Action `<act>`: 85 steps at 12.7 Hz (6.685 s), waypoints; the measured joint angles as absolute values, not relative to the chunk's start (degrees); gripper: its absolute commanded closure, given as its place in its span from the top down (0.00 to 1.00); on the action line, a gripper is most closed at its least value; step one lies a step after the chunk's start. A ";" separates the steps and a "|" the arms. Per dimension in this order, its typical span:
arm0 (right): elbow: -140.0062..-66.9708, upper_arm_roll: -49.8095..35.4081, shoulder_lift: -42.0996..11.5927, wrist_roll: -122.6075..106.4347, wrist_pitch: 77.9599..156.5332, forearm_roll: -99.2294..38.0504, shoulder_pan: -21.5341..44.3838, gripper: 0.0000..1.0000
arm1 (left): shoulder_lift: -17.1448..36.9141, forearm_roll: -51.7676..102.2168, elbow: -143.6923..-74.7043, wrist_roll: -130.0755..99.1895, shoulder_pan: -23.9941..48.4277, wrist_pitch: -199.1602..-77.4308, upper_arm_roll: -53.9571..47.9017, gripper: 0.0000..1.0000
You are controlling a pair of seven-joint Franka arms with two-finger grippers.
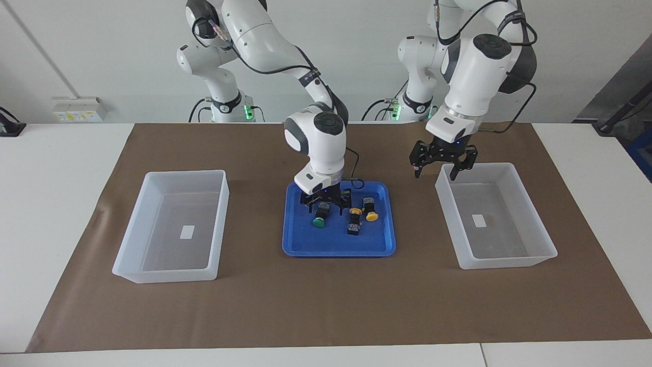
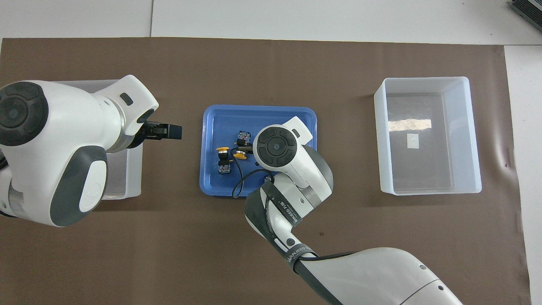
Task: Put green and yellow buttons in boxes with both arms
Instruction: 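Reach both grippers into the blue tray and grasp a button each, then carry the green button to the right box while the left gripper carries yellow, then release the yellow button in the left box while the right gripper withdraws, then reach both grippers back into the tray and grasp the remaining buttons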
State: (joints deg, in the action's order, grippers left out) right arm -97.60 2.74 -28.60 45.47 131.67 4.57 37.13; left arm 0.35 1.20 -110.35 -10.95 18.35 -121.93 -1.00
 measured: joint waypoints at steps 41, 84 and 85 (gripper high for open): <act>-107.58 2.66 -6.08 10.97 124.36 -1.89 3.60 1.00 | 4.83 1.12 -114.52 3.79 2.08 -135.27 1.09 0.00; -95.15 2.84 3.64 15.36 94.51 -0.54 6.62 1.00 | 15.03 1.16 -116.49 -15.09 29.36 -152.02 -1.42 1.00; -96.16 2.70 2.99 20.75 97.08 -0.83 8.62 1.00 | 16.81 1.16 -116.18 -16.10 29.84 -154.10 -1.42 1.00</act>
